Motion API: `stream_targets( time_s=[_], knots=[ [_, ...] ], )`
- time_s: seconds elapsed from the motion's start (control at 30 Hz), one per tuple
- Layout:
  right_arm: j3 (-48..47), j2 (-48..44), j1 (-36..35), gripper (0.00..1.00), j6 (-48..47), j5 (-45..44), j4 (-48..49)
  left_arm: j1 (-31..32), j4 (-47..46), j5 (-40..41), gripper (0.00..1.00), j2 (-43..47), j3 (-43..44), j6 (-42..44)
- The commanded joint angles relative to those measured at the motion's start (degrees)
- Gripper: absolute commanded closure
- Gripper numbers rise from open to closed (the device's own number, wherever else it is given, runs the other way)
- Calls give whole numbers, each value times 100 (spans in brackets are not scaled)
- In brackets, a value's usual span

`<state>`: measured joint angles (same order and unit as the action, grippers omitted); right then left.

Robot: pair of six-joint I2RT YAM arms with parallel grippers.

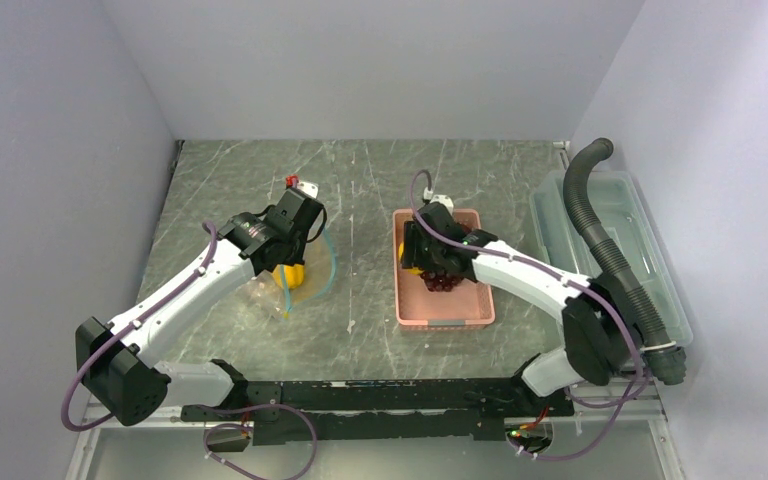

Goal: Place the food in the zip-top bag and seal the zipper
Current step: Pick up the fake fruit from the bin, then place the fake fruit in the zipper food storage bag.

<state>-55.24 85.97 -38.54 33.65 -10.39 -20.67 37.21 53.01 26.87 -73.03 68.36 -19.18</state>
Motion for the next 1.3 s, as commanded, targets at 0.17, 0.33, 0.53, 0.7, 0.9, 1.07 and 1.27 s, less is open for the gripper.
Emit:
stream_targets(
  time_s=[0.17,0.33,0.53,0.7,0.9,1.07,1.27],
  knots=[
    [82,-1042,-4,66,29,-43,-174,-6,-30,53,100,-35,24,-7],
    [129,-1407,-12,66,-36,300,-88,-6,-37,42,100,-25,11,-7],
    [246,-1716,-169,66,-255,942,426,-7,-43,33,100,-20,19,-2],
    [79,-1772,-513,66,-323,1183,656,-3,-46,19,100,-18,20,2],
    [-240,-1481,-1124,66,-337,1108,917,-3,-46,24,100,-3,20,2],
    [-529,-1096,-1340,65,-272,1061,1078,-4,-42,23,100,26,23,6],
    [-728,-634,-1404,65,93,1250,1498,-6,-46,45,100,52,21,6]
  ],
)
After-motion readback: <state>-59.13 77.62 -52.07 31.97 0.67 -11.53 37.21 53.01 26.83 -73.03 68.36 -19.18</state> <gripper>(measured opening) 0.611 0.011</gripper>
